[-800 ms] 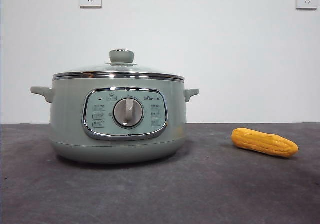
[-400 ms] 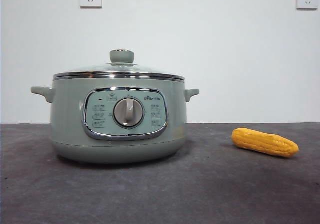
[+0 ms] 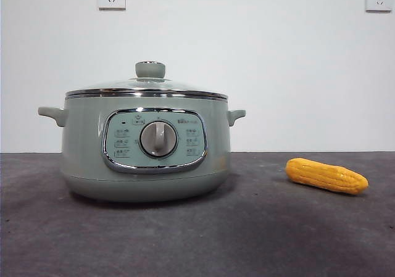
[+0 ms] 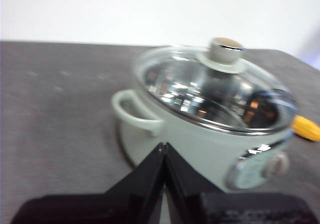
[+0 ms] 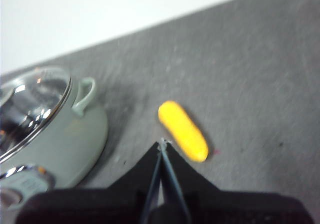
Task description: Pick up the corn,open the lid,put the corn in the pot,close the lid
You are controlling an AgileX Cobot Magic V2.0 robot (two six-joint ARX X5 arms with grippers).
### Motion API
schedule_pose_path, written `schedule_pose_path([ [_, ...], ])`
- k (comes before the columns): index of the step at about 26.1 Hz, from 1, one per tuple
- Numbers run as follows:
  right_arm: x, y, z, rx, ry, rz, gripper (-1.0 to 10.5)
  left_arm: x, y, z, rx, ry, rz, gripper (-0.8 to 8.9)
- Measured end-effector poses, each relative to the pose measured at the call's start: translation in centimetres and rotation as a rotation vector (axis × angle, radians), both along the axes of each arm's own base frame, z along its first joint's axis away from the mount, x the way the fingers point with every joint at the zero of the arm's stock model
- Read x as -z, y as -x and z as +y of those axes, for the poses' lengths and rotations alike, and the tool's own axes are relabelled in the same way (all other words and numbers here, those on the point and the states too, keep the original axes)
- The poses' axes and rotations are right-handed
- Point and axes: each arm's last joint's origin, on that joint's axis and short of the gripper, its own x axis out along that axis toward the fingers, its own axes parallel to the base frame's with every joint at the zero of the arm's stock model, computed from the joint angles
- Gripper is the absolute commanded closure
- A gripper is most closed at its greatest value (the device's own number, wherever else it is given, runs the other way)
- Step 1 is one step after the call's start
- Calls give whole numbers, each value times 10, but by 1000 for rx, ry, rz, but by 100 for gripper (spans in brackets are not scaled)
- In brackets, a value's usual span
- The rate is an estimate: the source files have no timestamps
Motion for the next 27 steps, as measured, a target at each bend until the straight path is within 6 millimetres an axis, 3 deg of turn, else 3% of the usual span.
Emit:
schedule_pose_path([
  [7,-19,-28,7,-140,-52,204,947,-8,-18,-7,125,67,121,818],
  [15,-16,-57,12,-232,-100,357,924,-24,-33,-19,245,148,323,818],
  [19,-18,-75,14,-265,-64,429,739,-34,-39,-22,284,162,396,817],
  [24,-26,-111,17,-313,11,521,414,-47,-47,-23,321,183,397,817],
  [27,-30,-142,25,-332,119,589,371,-59,-51,-25,372,206,388,817],
])
